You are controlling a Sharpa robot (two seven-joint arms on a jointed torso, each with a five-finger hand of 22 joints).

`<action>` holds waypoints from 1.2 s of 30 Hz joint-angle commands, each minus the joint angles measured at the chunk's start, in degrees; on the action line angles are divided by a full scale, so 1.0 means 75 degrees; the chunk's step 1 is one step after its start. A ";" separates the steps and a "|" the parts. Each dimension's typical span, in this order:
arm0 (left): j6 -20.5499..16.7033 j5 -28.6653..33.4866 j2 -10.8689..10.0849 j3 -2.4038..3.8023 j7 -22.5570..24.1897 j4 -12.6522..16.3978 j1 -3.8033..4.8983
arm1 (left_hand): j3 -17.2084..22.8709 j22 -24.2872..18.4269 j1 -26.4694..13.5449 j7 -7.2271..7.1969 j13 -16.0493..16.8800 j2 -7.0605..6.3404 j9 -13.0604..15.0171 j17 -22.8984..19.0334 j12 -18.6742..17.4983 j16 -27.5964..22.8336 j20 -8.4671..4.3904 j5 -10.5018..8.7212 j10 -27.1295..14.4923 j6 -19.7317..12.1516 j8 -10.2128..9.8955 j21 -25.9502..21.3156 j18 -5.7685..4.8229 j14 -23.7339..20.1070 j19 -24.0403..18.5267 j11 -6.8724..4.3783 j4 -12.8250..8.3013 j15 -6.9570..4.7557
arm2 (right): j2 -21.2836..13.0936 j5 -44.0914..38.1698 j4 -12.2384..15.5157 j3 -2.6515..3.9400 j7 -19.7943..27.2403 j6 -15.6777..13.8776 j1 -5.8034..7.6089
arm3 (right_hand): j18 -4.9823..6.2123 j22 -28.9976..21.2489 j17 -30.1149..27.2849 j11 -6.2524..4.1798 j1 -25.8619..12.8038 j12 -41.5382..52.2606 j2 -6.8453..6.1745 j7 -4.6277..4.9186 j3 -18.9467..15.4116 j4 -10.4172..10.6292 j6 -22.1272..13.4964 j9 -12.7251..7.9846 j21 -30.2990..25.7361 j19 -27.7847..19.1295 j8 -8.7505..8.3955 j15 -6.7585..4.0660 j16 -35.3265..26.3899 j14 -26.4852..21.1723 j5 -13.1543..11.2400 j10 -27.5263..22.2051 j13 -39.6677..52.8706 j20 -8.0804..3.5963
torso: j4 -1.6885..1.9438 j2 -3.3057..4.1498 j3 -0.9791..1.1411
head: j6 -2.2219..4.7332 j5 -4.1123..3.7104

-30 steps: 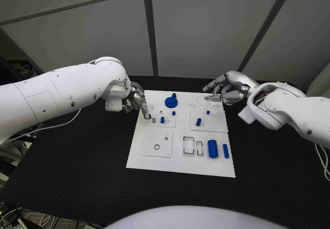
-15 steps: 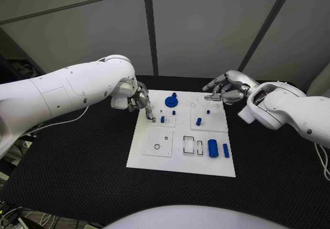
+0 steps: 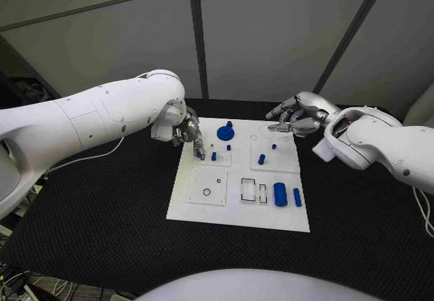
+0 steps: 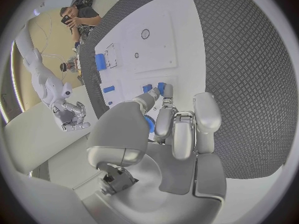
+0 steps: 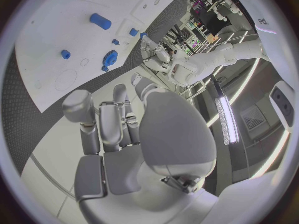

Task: Assemble the parts on the task board

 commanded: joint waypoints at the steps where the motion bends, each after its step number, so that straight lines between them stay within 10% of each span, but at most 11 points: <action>1: 0.0187 -0.0107 0.0062 -0.0001 -0.0083 -0.0062 0.0015 | 0.0018 0.0222 -0.0007 -0.0085 -0.0008 0.0001 0.5348 0.2012 -0.0036 0.0018 0.0006 0.0053 -0.0059 0.0117 0.0085 -0.0040 -0.0748 0.0806 -0.0039 -0.0008 0.0068 -0.0068 | 0.0014 -0.0017 0.0018 0.0006 0.0028 -0.0076 0.0017 | -0.0011 0.0006 0.0181 -0.0001 -0.0001 0.0030 0.0039 -0.0002 0.0027 0.0008 -0.0024 0.0001 0.0025 -0.0022 0.0005 0.0013 -0.0037 0.0123 0.0046 0.0007 -0.0007 -0.0019 | 0.0001 0.0003 -0.0004 | -0.0008 0.0002; 25: -0.0326 -0.0413 0.0030 -0.0021 0.0214 -0.0026 0.0006 | 0.0066 0.0021 0.0116 -0.0026 -0.0430 -0.0037 0.5466 0.1945 -0.0351 -0.0015 0.0004 0.0050 -0.0404 -0.0071 -0.0113 -0.0444 -0.0672 0.0780 -0.0248 0.0034 -0.0002 -0.0060 | 0.0020 -0.0027 0.0024 0.0006 0.0045 -0.0076 0.0017 | -0.0011 0.0008 0.0183 -0.0001 -0.0005 0.0031 0.0040 -0.0001 0.0028 0.0013 -0.0022 0.0002 0.0025 -0.0021 0.0005 0.0014 -0.0037 0.0124 0.0047 0.0008 -0.0011 -0.0019 | 0.0011 -0.0009 -0.0003 | -0.0057 -0.0043; 28: -0.0828 -0.0422 -0.0155 -0.0022 0.0472 0.0164 0.0005 | -0.0007 -0.0385 0.0057 0.0054 -0.1183 -0.0214 0.5439 0.1455 -0.0955 -0.0271 0.0053 0.0049 -0.1046 -0.0283 -0.0329 -0.1200 -0.0537 0.0566 -0.0657 0.0096 0.0051 0.0005 | 0.0002 -0.0045 0.0037 0.0006 0.0049 -0.0082 0.0017 | -0.0012 0.0011 0.0181 -0.0002 -0.0003 0.0028 0.0038 -0.0002 0.0029 0.0013 -0.0021 0.0002 0.0027 -0.0020 0.0005 0.0013 -0.0041 0.0124 0.0048 0.0006 -0.0015 -0.0019 | 0.0026 -0.0016 -0.0004 | -0.0066 -0.0055; 32: -0.1762 -0.0337 -0.0485 -0.0023 0.0900 0.0534 0.0004 | 0.0013 -0.1676 0.0204 0.0252 -0.3382 -0.0535 0.5137 -0.0038 -0.2885 -0.1267 0.0204 0.0044 -0.2887 -0.0610 -0.0875 -0.3521 -0.0170 -0.0234 -0.1897 0.0301 -0.0035 0.0175 | -0.0028 -0.0121 0.0077 0.0005 0.0056 -0.0097 0.0016 | -0.0011 0.0010 0.0180 -0.0002 -0.0001 0.0026 0.0037 -0.0002 0.0029 0.0011 -0.0021 0.0002 0.0026 -0.0021 0.0005 0.0013 -0.0043 0.0124 0.0049 0.0005 -0.0018 -0.0019 | 0.0023 -0.0018 -0.0001 | -0.0068 -0.0057; 36: -0.2662 -0.0141 -0.0915 -0.0027 0.1307 0.1040 -0.0002 | 0.0071 -0.2257 0.0432 0.0387 -0.4231 -0.0938 0.4502 -0.1663 -0.3821 -0.2669 0.0362 0.0059 -0.3231 -0.0534 -0.1440 -0.4375 -0.0115 -0.1122 -0.2177 0.0448 -0.0298 0.0325 | -0.0065 -0.0185 0.0137 0.0004 0.0062 -0.0121 0.0016 | -0.0011 0.0009 0.0179 -0.0002 0.0001 0.0024 0.0037 -0.0003 0.0030 0.0010 -0.0021 0.0002 0.0024 -0.0021 0.0005 0.0013 -0.0044 0.0123 0.0049 0.0003 -0.0020 -0.0019 | 0.0018 -0.0023 -0.0003 | -0.0067 -0.0058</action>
